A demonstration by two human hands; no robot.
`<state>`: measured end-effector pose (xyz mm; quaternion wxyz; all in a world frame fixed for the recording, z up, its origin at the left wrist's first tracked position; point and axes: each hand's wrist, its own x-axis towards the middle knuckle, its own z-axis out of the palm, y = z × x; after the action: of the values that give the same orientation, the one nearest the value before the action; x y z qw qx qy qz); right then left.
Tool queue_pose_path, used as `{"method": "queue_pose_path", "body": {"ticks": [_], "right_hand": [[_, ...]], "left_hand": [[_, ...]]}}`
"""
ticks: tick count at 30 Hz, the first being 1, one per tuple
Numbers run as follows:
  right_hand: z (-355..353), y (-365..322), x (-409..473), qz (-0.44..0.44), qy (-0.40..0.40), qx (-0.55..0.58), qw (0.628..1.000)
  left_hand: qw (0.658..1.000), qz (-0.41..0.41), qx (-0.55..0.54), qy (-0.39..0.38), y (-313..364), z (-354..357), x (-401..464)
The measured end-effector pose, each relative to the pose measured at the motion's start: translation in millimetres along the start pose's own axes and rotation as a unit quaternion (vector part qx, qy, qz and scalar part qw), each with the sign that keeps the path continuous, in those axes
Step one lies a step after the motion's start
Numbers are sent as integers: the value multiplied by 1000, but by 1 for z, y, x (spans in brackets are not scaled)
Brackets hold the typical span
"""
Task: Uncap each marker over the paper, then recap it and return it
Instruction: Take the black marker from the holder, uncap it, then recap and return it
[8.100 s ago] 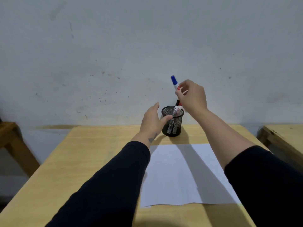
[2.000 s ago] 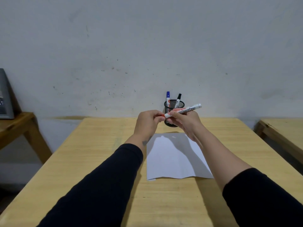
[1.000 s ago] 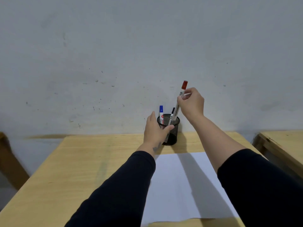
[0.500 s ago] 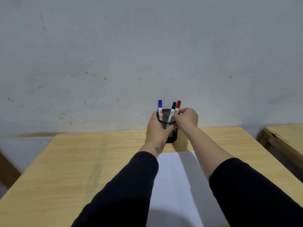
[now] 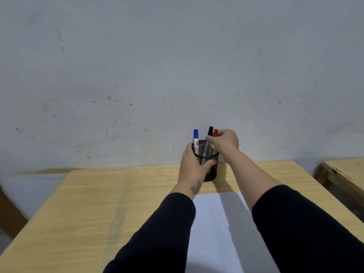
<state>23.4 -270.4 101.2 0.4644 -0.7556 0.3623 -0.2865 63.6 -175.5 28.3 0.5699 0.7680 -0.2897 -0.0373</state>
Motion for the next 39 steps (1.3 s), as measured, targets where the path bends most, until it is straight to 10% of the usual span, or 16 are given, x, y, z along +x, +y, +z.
{"method": "queue_pose_path", "body": {"ticks": [16, 24, 30, 39], "right_hand": [[-57, -81, -22, -201, 17, 157, 967], [-61, -48, -53, -208, -26, 37, 977], [-51, -18, -86, -248, -100, -101, 958], [-42, -11, -120, -293, -87, -140, 942]], "left_hand": [[997, -61, -8, -48, 17, -10, -9], [985, 149, 41, 75, 67, -58, -21], [931, 314, 184, 23, 71, -94, -42], [970, 206, 126, 43, 59, -105, -76]]}}
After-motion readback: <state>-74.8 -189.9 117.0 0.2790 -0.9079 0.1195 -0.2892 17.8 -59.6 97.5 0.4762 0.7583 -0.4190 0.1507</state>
